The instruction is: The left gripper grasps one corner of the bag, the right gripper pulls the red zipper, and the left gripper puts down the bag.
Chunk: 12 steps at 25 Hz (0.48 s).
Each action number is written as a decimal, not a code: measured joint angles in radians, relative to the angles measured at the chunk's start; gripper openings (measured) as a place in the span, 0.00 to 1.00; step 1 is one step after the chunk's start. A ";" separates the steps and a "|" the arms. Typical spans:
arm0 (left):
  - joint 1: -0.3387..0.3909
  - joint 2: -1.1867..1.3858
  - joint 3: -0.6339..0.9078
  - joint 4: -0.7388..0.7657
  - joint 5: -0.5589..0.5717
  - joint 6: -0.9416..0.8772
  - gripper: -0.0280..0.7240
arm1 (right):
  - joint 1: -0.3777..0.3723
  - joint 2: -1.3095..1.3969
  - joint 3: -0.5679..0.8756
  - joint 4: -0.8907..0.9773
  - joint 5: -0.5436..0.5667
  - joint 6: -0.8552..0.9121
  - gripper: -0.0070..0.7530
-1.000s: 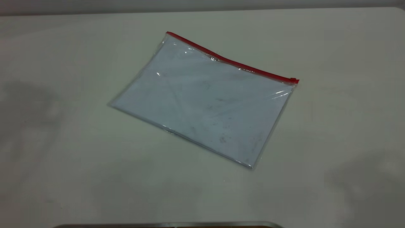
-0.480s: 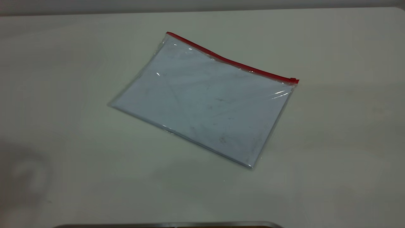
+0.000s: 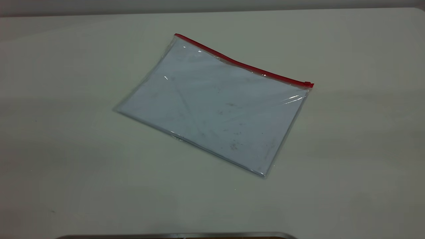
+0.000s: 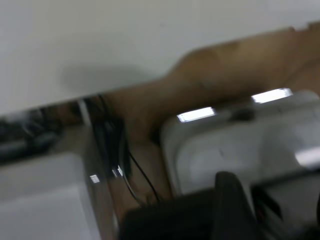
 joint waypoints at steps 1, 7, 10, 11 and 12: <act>0.000 -0.047 0.001 0.012 -0.007 -0.016 0.66 | 0.000 0.000 0.000 0.000 0.000 0.000 0.63; 0.000 -0.314 0.001 0.041 -0.009 -0.061 0.66 | 0.000 0.000 0.000 0.000 0.000 0.000 0.63; 0.000 -0.449 0.001 0.042 -0.004 -0.063 0.66 | 0.000 0.000 0.000 0.000 0.000 0.000 0.63; 0.000 -0.484 0.001 0.042 -0.001 -0.063 0.66 | 0.000 -0.001 0.000 0.000 0.000 0.000 0.63; 0.000 -0.525 0.001 0.042 0.003 -0.063 0.66 | 0.000 -0.009 0.000 0.000 0.000 0.000 0.63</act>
